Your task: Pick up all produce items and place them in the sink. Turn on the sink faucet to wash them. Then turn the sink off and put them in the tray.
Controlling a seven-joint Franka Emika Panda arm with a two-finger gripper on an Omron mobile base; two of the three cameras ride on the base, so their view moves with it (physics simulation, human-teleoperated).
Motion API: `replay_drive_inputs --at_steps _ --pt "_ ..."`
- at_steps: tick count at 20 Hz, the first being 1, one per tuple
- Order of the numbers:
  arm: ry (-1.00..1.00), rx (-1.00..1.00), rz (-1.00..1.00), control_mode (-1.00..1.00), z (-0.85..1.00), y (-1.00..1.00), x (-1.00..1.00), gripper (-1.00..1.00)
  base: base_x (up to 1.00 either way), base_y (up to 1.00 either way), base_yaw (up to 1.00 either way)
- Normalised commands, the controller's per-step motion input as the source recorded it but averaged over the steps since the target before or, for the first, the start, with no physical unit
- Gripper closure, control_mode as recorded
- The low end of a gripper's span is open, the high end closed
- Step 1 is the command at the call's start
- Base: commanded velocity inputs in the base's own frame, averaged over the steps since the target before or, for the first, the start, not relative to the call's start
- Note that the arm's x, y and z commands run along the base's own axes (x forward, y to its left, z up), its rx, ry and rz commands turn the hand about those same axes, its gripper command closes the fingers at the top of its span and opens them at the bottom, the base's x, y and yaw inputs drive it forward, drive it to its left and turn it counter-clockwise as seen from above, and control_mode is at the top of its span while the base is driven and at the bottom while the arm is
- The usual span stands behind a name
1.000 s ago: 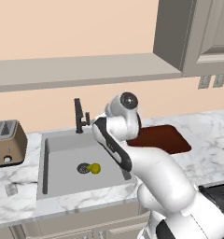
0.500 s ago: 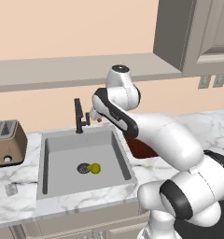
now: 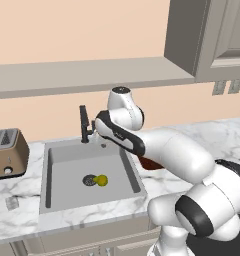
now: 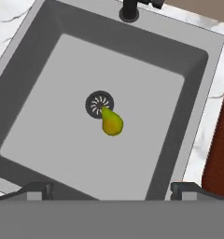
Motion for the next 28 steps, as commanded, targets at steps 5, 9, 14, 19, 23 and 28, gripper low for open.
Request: replay_drive_inputs --at_steps 5,9,14,19,23,28 --pt "0.02 0.00 0.00 -1.00 -0.42 0.04 -0.01 -1.00 0.00 0.00 0.00" --pt "0.06 -0.04 0.00 -1.00 -0.37 0.01 0.00 -1.00 0.00 0.00 0.00" --pt "0.03 -0.04 0.00 -1.00 -0.34 0.07 0.06 -1.00 0.00 0.00 0.00" --pt "0.00 -0.02 0.00 -1.00 -0.36 0.10 0.12 -1.00 0.00 0.00 0.00" --pt "0.00 -0.01 0.00 -1.00 -0.40 0.08 0.10 -1.00 0.00 0.00 0.00" --pt "0.00 -0.02 0.01 -1.00 -0.42 0.05 0.04 -1.00 0.00 0.00 0.00"
